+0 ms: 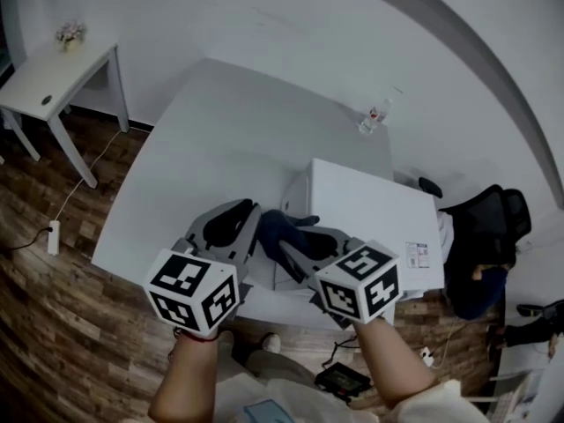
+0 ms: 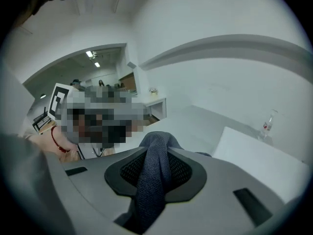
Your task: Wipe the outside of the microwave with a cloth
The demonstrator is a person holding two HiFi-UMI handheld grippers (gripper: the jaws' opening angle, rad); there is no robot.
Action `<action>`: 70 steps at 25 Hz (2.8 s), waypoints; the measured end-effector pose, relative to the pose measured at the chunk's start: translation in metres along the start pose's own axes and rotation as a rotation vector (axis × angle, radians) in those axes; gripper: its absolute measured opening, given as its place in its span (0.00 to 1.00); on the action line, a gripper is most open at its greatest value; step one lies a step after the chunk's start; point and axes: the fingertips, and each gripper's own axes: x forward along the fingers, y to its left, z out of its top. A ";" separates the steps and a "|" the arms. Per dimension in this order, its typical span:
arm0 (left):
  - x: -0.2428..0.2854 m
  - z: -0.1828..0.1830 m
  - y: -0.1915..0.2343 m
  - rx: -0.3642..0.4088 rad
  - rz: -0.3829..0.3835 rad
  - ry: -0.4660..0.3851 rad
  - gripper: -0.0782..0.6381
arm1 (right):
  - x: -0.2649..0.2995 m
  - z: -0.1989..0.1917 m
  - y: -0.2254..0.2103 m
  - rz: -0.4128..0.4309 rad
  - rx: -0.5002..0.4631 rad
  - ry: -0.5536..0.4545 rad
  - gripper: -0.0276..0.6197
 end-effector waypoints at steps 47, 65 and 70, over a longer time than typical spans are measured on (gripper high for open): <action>0.063 -0.078 0.026 -0.001 -0.016 0.189 0.17 | 0.115 -0.018 -0.107 0.307 -0.932 0.962 0.19; 0.099 -0.149 0.051 0.459 -0.270 0.715 0.17 | 0.109 -0.049 -0.117 0.426 -1.018 1.131 0.19; 0.095 -0.165 0.055 0.533 -0.312 0.800 0.17 | 0.108 -0.052 -0.115 0.419 -1.014 1.165 0.19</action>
